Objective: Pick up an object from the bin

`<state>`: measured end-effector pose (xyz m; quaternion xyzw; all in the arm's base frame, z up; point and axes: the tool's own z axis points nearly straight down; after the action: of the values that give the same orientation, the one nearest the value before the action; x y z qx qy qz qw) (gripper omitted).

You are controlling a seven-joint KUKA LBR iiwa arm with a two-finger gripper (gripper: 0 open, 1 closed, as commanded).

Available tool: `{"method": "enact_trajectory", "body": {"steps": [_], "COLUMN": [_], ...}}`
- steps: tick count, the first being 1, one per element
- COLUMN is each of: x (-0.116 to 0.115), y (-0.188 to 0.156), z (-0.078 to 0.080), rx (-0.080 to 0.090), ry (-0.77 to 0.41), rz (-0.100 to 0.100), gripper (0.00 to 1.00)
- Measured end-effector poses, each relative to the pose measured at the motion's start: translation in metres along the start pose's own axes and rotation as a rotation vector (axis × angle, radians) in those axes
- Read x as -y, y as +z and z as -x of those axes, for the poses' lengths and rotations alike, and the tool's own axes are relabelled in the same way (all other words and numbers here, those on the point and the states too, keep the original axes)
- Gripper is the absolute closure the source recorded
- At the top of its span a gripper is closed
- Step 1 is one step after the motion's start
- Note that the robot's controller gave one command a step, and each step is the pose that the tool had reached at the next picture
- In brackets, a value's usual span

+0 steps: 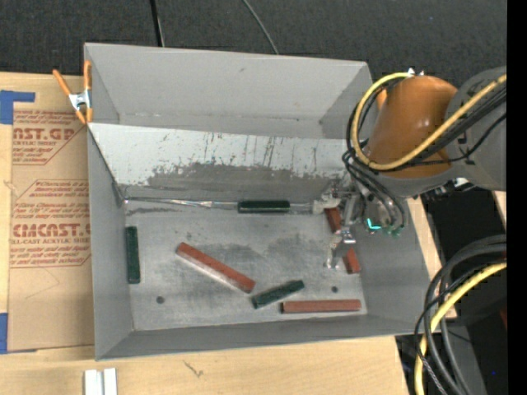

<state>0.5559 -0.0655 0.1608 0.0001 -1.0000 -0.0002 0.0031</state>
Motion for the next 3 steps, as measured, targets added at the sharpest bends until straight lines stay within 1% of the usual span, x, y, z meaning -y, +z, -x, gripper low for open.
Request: {"method": "enact_trajectory", "body": {"steps": [1,2,3], "x": [0.000,-0.005,-0.021], "y": [-0.004,0.017,0.060], "z": [0.002,-0.004,-0.030], "rx": [0.007,0.016,0.008], "ry": [-0.001,-0.100,-0.195], "rz": [-0.001,-0.003,0.000], "gripper": [0.00,0.00,0.00]}}
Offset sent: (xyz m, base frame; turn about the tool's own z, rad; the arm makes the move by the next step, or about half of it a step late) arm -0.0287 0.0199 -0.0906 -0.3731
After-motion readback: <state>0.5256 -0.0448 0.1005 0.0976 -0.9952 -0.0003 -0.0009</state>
